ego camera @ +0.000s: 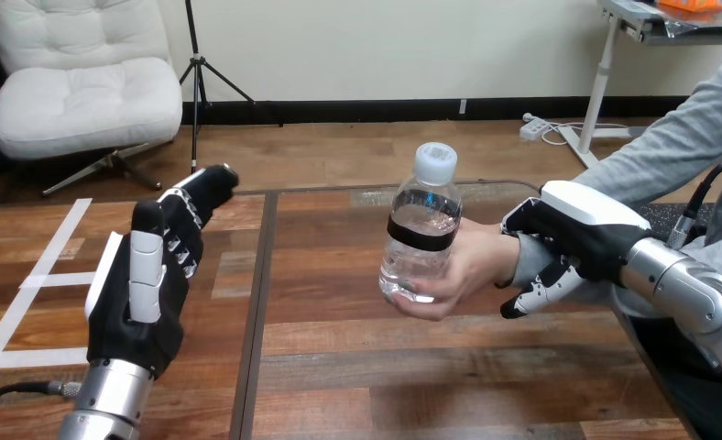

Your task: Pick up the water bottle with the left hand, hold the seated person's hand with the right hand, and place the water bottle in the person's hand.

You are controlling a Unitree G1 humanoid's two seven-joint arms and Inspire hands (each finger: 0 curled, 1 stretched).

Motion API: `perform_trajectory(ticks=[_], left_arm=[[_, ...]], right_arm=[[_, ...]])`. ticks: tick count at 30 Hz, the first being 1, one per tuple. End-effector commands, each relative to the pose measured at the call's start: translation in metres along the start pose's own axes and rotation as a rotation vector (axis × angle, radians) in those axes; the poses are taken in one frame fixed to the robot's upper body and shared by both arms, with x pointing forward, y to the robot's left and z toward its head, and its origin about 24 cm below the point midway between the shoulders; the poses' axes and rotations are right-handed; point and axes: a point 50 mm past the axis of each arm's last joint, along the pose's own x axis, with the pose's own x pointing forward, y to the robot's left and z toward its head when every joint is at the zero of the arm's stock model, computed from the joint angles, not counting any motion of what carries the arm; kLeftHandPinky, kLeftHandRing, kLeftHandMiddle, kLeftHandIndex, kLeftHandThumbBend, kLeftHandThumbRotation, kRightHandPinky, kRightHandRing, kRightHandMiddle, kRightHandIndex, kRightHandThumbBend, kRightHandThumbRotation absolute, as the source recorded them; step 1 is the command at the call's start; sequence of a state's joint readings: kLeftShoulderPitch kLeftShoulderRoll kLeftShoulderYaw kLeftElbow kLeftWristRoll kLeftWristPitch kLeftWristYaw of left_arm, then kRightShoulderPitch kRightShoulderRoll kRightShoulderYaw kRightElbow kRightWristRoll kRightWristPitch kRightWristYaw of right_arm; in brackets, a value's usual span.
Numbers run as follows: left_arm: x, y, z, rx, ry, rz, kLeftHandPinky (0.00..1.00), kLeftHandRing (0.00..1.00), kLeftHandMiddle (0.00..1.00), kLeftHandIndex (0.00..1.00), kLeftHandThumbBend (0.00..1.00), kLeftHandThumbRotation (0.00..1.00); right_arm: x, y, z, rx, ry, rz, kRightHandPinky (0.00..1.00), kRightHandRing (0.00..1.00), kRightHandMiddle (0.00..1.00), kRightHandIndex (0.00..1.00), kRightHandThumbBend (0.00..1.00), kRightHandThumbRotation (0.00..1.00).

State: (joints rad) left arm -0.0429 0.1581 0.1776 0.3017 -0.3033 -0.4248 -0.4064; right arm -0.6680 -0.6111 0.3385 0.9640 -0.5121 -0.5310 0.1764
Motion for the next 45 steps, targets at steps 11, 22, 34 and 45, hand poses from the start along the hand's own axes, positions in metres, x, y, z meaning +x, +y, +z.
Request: perform_trajectory(ticks=[11, 22, 34, 45], left_arm=[[0.0157, -0.0054, 0.0246, 0.046, -0.117, -0.029, 0.92, 0.84, 0.80, 0.69, 0.85, 1.00], [0.0152, -0.0058, 0.0245, 0.042, -0.111, -0.031, 0.87, 0.83, 0.81, 0.68, 0.85, 1.00], [0.0148, -0.0066, 0.0233, 0.027, -0.109, -0.038, 0.85, 0.83, 0.81, 0.70, 0.86, 1.00], [0.0154, -0.0072, 0.0216, 0.014, -0.107, -0.035, 0.87, 0.83, 0.80, 0.72, 0.87, 1.00]], right_arm=[[0.0074, -0.0264, 0.0169, -0.052, -0.062, -0.093, 0.45, 0.51, 0.56, 0.58, 0.88, 0.05], [0.0070, -0.0260, 0.0177, -0.099, -0.065, -0.086, 0.49, 0.57, 0.60, 0.61, 0.88, 0.17], [0.0079, -0.0255, 0.0178, -0.096, -0.049, -0.057, 0.55, 0.65, 0.67, 0.68, 0.89, 0.32], [0.0086, -0.0247, 0.0167, -0.089, -0.015, -0.023, 0.66, 0.76, 0.77, 0.78, 0.96, 0.52]])
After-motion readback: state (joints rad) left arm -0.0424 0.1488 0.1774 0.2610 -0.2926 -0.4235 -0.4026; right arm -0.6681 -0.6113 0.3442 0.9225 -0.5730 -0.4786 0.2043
